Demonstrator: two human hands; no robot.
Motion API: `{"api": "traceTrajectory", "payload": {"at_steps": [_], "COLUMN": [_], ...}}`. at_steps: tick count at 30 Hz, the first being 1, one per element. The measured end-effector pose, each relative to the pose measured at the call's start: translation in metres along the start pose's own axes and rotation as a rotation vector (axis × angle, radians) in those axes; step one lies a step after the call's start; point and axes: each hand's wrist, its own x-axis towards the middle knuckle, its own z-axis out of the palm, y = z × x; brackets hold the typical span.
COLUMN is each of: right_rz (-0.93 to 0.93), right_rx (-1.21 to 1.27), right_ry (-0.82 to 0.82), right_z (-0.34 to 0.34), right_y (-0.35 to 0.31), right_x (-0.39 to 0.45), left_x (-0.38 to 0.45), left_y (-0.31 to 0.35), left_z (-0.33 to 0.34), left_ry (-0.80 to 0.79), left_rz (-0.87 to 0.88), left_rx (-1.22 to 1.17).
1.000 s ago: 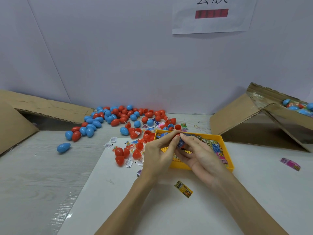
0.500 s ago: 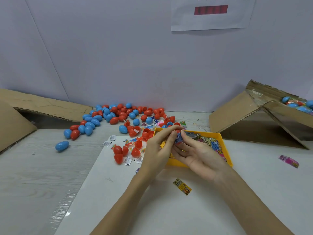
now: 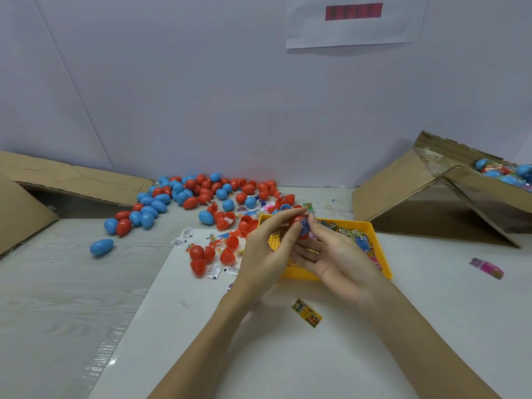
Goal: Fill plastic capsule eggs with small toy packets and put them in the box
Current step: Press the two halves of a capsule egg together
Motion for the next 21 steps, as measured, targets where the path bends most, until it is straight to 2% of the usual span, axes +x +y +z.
{"api": "traceTrajectory", "payload": {"at_steps": [5, 12, 16, 21], "right_rz": [-0.177, -0.478, -0.576, -0.586], "right_rx": [-0.266, -0.56, -0.676, -0.717], "right_ry": [0.066, 0.148, 0.151, 0.09], "right_z": [-0.001, -0.007, -0.007, -0.011], "right_y": [0.005, 0.009, 0.007, 0.008], "right_x": [0.001, 0.005, 0.004, 0.005], "left_x": [0.003, 0.005, 0.005, 0.008], "left_y": [-0.001, 0.003, 0.003, 0.0], "left_z": [-0.006, -0.007, -0.009, -0.013], "left_ry": [0.006, -0.029, 0.008, 0.062], "left_rz": [-0.002, -0.034, -0.098, -0.115], "left_rx": [0.069, 0.01, -0.086, -0.107]}}
